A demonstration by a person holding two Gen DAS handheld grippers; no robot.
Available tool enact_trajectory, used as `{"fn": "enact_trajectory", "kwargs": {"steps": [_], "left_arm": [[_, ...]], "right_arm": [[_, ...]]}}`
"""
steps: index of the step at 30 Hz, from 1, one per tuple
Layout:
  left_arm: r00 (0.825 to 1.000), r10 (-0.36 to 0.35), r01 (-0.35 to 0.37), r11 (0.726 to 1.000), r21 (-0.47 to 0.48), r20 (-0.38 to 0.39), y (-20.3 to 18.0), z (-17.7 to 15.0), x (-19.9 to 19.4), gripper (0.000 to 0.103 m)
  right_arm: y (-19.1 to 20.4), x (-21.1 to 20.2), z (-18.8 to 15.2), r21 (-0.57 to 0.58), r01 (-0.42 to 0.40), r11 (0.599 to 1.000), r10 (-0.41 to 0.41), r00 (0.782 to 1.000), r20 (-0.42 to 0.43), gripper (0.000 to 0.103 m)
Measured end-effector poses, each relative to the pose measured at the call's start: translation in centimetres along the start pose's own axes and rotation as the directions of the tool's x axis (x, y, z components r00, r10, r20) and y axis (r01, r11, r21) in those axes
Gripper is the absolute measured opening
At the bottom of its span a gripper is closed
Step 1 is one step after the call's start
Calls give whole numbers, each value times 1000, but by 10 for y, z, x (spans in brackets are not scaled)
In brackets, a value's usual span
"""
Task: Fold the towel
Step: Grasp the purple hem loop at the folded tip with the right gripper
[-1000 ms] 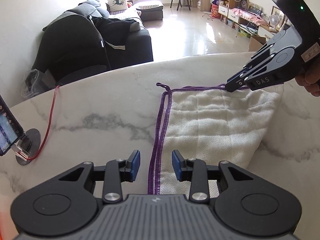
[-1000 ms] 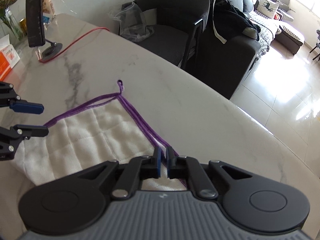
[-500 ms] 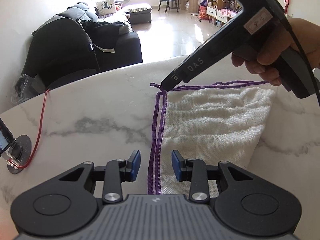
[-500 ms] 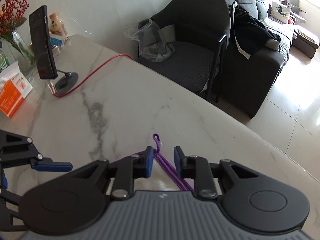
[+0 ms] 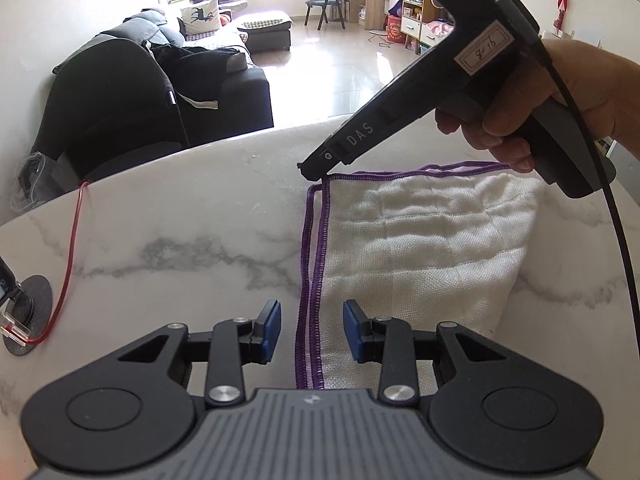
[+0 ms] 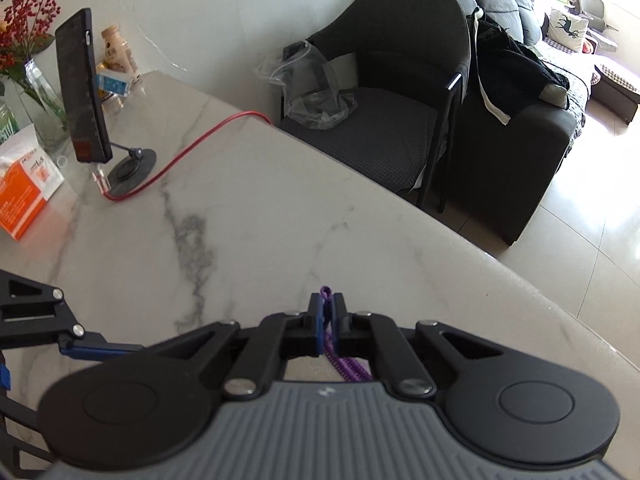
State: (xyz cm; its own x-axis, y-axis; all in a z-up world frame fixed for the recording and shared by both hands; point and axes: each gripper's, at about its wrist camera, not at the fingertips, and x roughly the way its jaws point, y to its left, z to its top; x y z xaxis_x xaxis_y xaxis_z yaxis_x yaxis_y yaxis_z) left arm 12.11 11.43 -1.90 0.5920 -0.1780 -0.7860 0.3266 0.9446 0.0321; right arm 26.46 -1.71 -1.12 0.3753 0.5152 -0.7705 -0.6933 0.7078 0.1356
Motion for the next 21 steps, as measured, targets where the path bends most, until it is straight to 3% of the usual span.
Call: {"fn": "enact_trajectory", "kwargs": {"steps": [9, 13, 16, 21], "left_arm": [[998, -47, 46, 999, 11, 29, -3, 5, -3, 34], [999, -25, 25, 1000, -12, 27, -3, 8, 1, 10], [1000, -4, 5, 999, -34, 17, -1, 9, 5, 10], [999, 41, -41, 999, -19, 10, -3, 7, 6, 22]], "right_arm": [[8, -52, 7, -23, -10, 1000, 12, 993, 114, 4], [14, -59, 14, -45, -1, 999, 7, 991, 134, 4], [15, -53, 18, -51, 11, 999, -5, 992, 126, 4], [9, -26, 16, -35, 27, 999, -24, 996, 81, 4]]}}
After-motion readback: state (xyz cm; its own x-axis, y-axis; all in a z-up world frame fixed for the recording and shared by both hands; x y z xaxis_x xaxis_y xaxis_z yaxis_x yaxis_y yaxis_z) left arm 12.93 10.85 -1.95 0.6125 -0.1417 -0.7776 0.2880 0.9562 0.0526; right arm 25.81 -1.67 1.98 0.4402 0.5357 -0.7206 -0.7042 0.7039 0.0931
